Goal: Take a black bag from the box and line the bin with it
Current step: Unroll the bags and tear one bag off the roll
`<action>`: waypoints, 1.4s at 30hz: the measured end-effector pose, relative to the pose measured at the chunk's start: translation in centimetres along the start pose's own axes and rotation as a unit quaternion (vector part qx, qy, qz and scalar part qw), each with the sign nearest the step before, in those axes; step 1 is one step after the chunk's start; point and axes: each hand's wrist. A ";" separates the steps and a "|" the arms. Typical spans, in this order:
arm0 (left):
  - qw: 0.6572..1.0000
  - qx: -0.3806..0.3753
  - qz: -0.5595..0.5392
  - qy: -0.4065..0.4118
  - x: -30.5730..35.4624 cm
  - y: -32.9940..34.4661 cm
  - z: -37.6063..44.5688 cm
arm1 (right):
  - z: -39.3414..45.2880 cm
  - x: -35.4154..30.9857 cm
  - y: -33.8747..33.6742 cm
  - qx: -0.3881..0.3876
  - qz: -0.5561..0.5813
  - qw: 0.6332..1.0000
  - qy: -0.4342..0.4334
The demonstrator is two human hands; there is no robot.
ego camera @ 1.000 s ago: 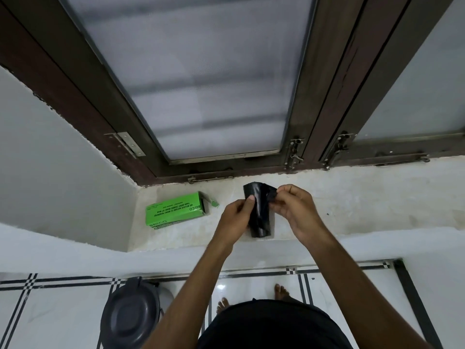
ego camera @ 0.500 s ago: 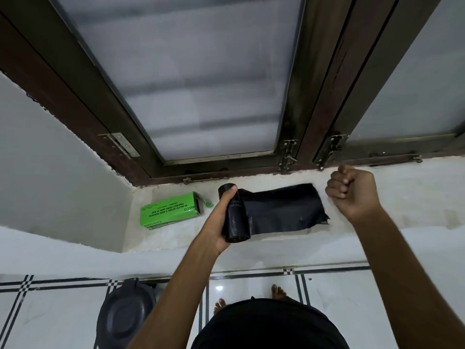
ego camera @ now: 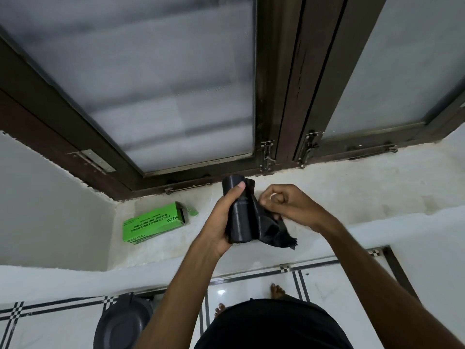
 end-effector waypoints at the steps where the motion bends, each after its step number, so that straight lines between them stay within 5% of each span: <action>1: 1.000 0.009 -0.011 0.003 0.3 -0.3 0.0 | 0.0 0.2 -0.1 0.010 0.007 1.000 -0.009; 4: 0.999 0.018 -0.046 0.017 1.0 -0.8 -0.1 | -0.2 -0.2 -0.3 0.018 0.024 0.999 -0.035; 13: 1.000 0.000 -0.004 0.028 1.0 0.0 -1.0 | 1.2 0.2 0.8 -0.153 0.076 0.985 0.007; 19: 0.998 0.028 -0.047 0.044 1.7 -1.6 -1.2 | 0.8 0.0 -1.5 -0.026 0.141 0.989 -0.023; 28: 0.988 0.077 -0.130 0.020 0.3 -3.2 -0.5 | -1.3 2.5 -8.1 0.196 0.013 0.980 0.038; 34: 0.992 0.083 -0.099 0.001 -0.6 -3.8 0.4 | -4.0 7.0 -13.6 0.390 -0.198 0.882 0.173; 39: 0.996 0.084 -0.037 0.014 -1.0 -2.5 0.7 | -4.8 6.5 -13.4 0.422 -0.377 0.782 0.261; 42: 0.997 0.075 -0.007 0.020 -1.3 -1.4 0.8 | -3.7 4.9 -9.7 0.426 -0.452 0.763 0.179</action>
Point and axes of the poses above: each hand's wrist, its own z-axis towards the middle knuckle, its own y-axis out of the palm, x = y × z, and after that the axes turned 13 degrees about -z, right-handed
